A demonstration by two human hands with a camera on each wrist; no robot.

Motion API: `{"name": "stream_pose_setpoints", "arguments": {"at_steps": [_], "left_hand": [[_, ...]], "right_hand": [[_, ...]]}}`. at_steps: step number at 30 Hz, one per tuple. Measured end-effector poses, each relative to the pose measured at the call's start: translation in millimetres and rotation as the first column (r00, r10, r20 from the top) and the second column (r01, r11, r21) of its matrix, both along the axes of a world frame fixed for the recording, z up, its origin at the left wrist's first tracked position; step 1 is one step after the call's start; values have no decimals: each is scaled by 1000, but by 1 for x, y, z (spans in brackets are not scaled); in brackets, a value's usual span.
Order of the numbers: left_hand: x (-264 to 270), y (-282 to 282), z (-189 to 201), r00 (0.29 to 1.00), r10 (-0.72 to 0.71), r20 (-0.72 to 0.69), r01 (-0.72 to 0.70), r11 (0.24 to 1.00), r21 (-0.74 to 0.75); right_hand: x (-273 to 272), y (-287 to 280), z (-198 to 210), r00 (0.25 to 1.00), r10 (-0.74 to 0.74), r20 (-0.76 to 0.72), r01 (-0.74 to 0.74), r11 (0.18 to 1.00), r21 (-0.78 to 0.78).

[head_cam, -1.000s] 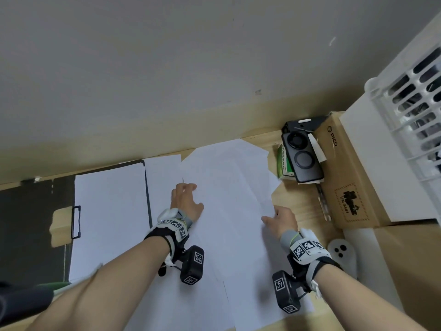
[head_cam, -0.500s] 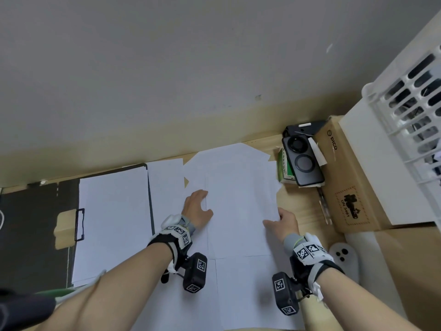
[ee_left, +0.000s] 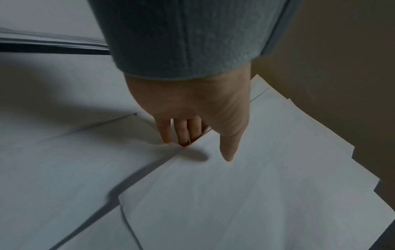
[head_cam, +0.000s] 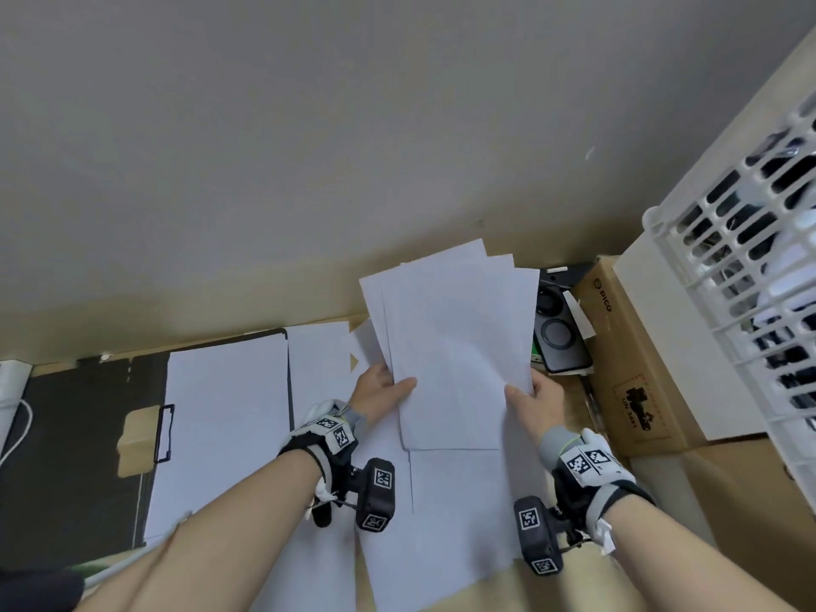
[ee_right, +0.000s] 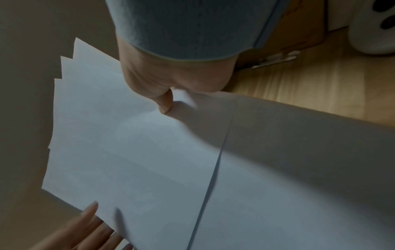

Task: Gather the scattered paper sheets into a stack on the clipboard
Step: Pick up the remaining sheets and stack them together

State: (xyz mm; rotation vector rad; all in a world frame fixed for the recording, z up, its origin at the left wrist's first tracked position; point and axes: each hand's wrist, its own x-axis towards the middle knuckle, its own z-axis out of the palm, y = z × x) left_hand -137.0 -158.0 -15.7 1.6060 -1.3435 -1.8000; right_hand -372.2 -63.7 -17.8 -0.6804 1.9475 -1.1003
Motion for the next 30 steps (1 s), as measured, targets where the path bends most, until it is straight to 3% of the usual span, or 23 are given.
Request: {"name": "stream_pose_setpoints", "arguments": {"at_steps": [3, 6, 12, 17, 22, 30], "left_hand": [[1, -6, 15, 992, 96, -78, -101, 993, -58], [11, -13, 25, 986, 158, -51, -163, 979, -120], [36, -13, 28, 980, 192, -49, -196, 976, -98], [47, -7, 38, 964, 252, -90, -261, 959, -108], [50, -9, 61, 972, 154, -179, -179, 975, -131], [43, -50, 125, 971, 143, -192, -217, 863, -456]], "right_hand": [[1, -11, 20, 1000, 16, 3, -16, 999, -49], [3, -15, 24, 999, 36, -19, -37, 998, -57], [20, -8, 26, 992, 61, 112, -55, 997, -53], [32, -7, 18, 987, 111, 117, -116, 992, 38], [35, -17, 24, 992, 78, 96, -78, 997, -11], [41, -62, 82, 987, 76, 141, -39, 968, -249]]}}
